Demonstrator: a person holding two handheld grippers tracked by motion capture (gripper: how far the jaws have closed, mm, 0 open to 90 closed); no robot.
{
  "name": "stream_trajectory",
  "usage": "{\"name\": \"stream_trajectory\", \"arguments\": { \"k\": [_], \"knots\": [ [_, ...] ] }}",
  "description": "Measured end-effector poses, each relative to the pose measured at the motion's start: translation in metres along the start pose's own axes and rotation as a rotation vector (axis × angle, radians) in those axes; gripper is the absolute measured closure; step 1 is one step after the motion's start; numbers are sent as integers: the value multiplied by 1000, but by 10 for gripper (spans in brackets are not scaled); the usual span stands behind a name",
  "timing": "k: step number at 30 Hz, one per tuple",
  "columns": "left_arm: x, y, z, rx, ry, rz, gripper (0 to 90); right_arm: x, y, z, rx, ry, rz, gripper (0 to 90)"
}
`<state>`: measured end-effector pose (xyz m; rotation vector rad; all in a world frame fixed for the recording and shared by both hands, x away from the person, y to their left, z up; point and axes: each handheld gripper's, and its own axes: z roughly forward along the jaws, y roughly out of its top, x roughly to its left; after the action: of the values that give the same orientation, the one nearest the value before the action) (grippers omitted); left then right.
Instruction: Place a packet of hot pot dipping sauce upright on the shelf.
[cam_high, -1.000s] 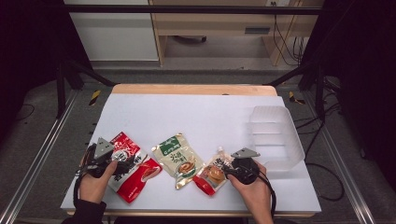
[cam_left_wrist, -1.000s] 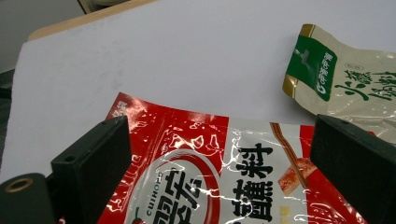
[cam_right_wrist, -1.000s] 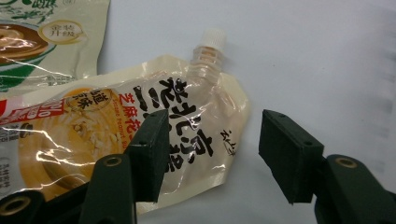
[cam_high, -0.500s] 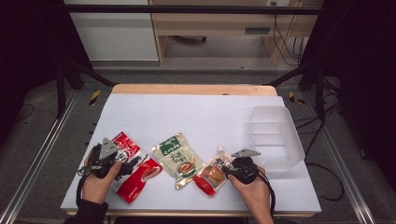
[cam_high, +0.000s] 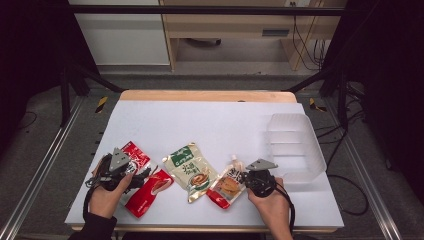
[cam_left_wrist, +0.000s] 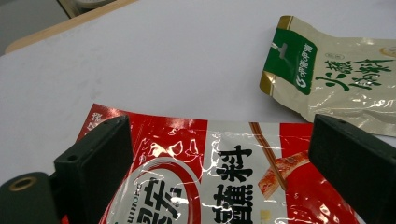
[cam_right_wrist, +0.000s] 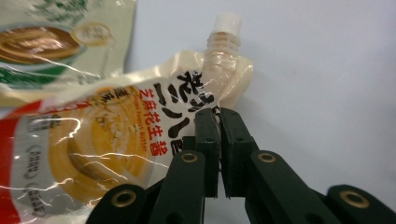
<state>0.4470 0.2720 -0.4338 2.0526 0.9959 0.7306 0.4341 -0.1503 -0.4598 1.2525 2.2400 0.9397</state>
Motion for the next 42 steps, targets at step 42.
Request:
{"name": "stream_trajectory", "arguments": {
  "k": [42],
  "knots": [
    [-31,140,12,45,-298,320,199,-11,128,-51,-231,256,-318,896]
  ]
}}
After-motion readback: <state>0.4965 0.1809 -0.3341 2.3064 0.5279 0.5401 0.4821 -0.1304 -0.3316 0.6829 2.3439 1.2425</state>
